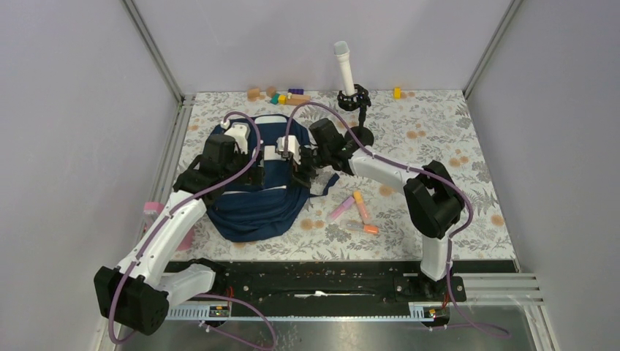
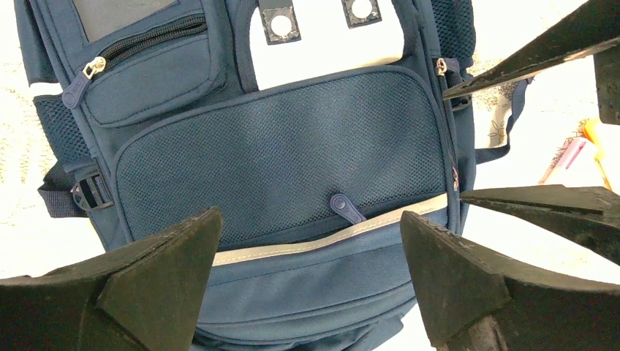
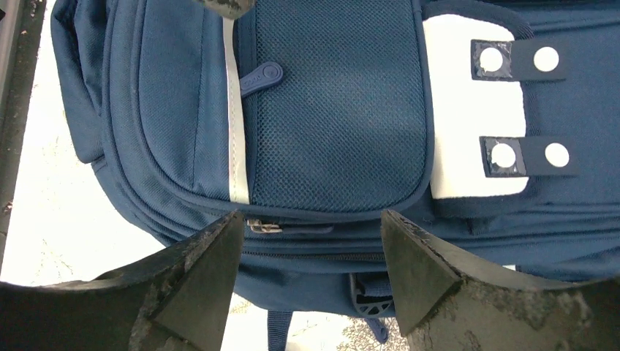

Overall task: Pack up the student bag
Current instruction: Unzip the student bag at the center of the board.

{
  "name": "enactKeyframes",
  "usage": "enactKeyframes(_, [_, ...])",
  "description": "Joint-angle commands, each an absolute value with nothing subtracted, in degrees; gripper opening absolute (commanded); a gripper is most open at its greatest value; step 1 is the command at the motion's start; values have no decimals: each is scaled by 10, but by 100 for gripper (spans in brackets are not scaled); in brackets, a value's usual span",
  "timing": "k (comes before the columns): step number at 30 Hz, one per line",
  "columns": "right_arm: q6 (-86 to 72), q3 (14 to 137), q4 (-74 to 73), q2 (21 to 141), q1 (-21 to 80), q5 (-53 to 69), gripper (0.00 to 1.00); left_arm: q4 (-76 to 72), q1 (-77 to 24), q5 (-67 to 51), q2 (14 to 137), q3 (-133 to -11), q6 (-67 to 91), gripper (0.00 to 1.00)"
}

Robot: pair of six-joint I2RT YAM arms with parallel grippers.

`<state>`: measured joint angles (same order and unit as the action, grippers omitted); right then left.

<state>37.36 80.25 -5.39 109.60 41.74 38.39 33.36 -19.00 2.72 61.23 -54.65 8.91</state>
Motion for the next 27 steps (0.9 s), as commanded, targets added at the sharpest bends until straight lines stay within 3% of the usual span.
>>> enactKeyframes(1, [415,868,-128,1132,436,377,75,317,-186,11,595,-557,91,99])
enactKeyframes(16, [425,808,-124,1096,440,317,76,315,-186,11,584,-551,91,99])
enactKeyframes(27, [431,846,-130,1113,440,342,76,316,-186,12,582,-552,91,99])
